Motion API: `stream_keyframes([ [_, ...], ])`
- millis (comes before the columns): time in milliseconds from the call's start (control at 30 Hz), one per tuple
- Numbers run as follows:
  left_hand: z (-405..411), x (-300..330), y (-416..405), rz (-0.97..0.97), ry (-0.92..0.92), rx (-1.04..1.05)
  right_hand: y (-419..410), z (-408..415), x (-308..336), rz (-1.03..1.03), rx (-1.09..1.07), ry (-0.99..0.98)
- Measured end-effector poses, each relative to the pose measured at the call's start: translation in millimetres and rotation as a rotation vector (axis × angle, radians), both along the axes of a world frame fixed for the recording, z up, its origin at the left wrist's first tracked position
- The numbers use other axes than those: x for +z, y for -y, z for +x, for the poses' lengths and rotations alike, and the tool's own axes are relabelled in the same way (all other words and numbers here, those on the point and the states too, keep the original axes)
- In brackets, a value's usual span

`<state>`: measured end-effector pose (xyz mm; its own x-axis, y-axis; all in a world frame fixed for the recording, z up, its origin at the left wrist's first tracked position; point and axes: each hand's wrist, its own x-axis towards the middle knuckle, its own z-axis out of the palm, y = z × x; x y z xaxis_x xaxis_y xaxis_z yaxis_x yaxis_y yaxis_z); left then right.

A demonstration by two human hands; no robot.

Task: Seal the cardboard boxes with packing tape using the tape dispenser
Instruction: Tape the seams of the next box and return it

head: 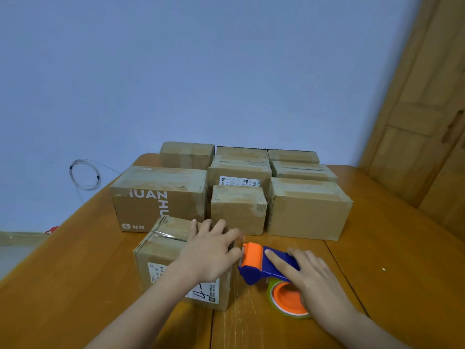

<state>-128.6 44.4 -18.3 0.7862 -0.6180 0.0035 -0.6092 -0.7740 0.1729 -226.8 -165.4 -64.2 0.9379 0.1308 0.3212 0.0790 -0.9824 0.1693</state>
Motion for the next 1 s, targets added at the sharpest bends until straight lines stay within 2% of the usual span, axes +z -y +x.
stream_keyframes([
  [433, -4, 4, 1, -0.036, -0.017, 0.025, 1, -7, 1, -0.089, -0.015, -0.033],
  [1000, 0, 4, 2, -0.052, -0.028, 0.027, -6, 14, 29, -0.229, 0.146, 0.034],
])
